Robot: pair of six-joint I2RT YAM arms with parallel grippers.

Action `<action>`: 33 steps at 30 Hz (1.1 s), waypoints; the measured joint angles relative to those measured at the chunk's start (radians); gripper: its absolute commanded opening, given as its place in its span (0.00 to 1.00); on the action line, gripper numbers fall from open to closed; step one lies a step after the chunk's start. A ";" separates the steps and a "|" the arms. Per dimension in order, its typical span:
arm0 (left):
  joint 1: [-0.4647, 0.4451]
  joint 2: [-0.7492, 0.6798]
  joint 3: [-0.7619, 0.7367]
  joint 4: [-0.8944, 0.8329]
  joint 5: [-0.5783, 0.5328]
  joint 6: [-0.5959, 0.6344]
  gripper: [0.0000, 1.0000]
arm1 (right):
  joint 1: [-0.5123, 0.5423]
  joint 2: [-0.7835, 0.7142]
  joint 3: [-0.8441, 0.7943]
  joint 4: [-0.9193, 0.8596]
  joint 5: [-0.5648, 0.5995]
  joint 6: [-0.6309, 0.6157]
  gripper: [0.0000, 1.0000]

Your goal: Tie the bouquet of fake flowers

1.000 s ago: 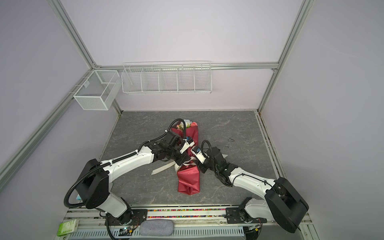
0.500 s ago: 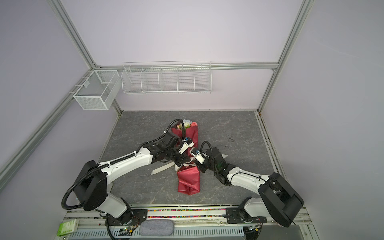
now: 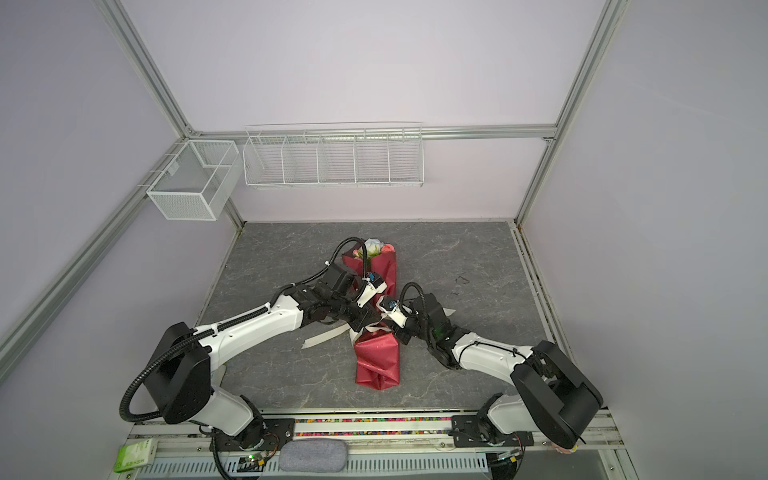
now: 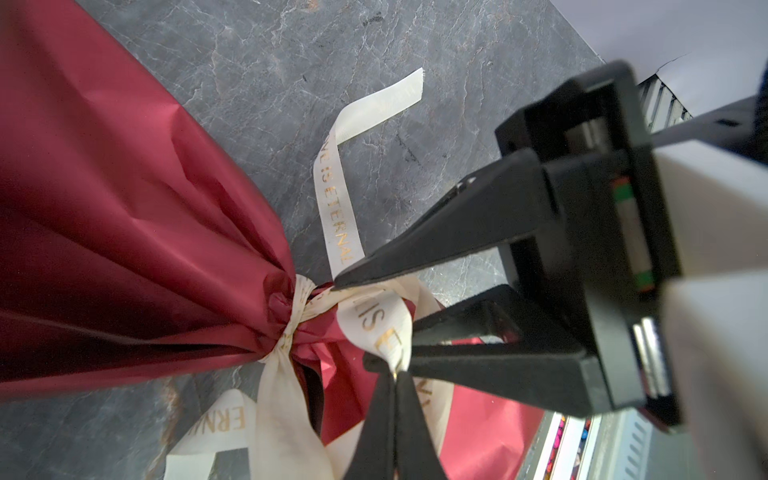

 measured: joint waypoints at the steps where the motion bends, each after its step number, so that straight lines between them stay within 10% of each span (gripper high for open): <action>1: 0.002 0.000 0.000 0.000 0.002 -0.001 0.00 | 0.000 0.006 0.000 0.000 -0.002 0.006 0.20; 14: 0.030 -0.058 -0.057 0.005 -0.018 -0.061 0.47 | 0.000 0.002 0.000 -0.015 0.023 0.104 0.06; 33: 0.030 -0.254 -0.375 0.078 -0.183 -0.185 0.60 | 0.012 0.009 0.007 -0.047 0.190 0.214 0.06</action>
